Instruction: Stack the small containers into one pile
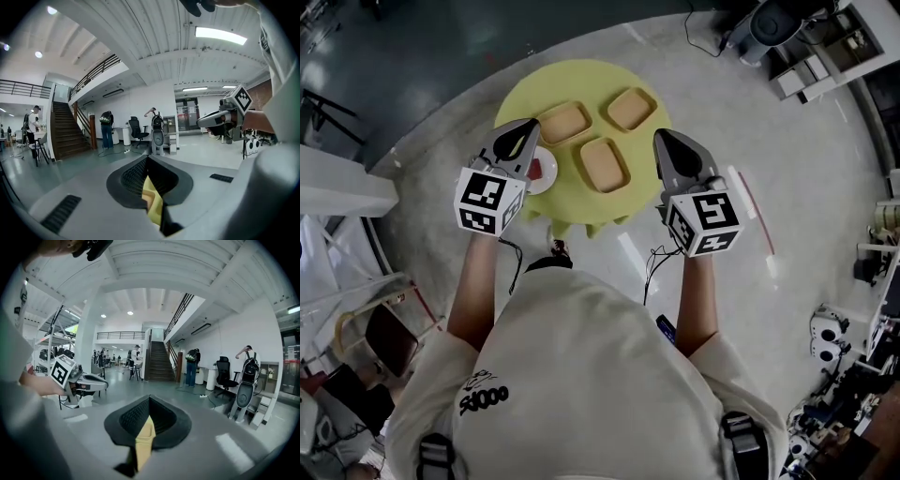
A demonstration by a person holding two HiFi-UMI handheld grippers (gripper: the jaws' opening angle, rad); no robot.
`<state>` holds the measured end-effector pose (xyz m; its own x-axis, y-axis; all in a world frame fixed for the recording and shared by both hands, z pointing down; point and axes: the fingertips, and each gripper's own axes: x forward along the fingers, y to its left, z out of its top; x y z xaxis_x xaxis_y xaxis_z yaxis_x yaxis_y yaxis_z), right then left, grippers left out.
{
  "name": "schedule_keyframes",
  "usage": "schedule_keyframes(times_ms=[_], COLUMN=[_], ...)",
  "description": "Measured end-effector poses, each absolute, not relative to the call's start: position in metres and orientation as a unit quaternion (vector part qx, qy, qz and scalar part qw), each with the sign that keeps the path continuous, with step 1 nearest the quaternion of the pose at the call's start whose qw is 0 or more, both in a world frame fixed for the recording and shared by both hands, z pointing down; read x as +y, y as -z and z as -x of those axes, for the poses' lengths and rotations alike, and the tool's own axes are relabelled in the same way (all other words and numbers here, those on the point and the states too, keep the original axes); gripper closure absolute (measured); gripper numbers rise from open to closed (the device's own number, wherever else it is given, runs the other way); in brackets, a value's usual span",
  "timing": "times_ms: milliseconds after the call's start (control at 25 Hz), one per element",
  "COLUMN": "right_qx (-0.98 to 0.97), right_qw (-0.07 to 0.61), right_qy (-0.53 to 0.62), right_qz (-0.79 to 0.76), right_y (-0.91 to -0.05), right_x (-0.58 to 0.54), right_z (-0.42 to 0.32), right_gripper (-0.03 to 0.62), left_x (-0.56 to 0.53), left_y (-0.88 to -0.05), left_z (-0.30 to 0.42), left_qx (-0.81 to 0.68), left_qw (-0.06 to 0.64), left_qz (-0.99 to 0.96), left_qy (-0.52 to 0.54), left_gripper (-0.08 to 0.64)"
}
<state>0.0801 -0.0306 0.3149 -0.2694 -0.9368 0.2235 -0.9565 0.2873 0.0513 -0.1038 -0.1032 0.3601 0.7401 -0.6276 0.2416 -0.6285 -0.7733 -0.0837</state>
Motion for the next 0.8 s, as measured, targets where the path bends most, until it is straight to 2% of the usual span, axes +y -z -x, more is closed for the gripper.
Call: schedule_keyframes(times_ms=[400,800], right_qx=[-0.799,-0.800], right_qw=[0.112,0.134], right_qy=[-0.091,-0.106], right_qz=[-0.584,-0.575], right_y=[-0.338,-0.370], right_x=[-0.082,-0.119], right_z=[-0.065,-0.091], right_gripper=[0.583,0.581], left_x=[-0.156,-0.180], left_y=[-0.390,-0.430], left_z=[0.116,0.107], left_qx=[-0.328,-0.360], left_qw=[0.032,0.116], left_qz=[-0.932,-0.912], left_qy=[-0.150,-0.158], left_gripper=[0.554,0.552])
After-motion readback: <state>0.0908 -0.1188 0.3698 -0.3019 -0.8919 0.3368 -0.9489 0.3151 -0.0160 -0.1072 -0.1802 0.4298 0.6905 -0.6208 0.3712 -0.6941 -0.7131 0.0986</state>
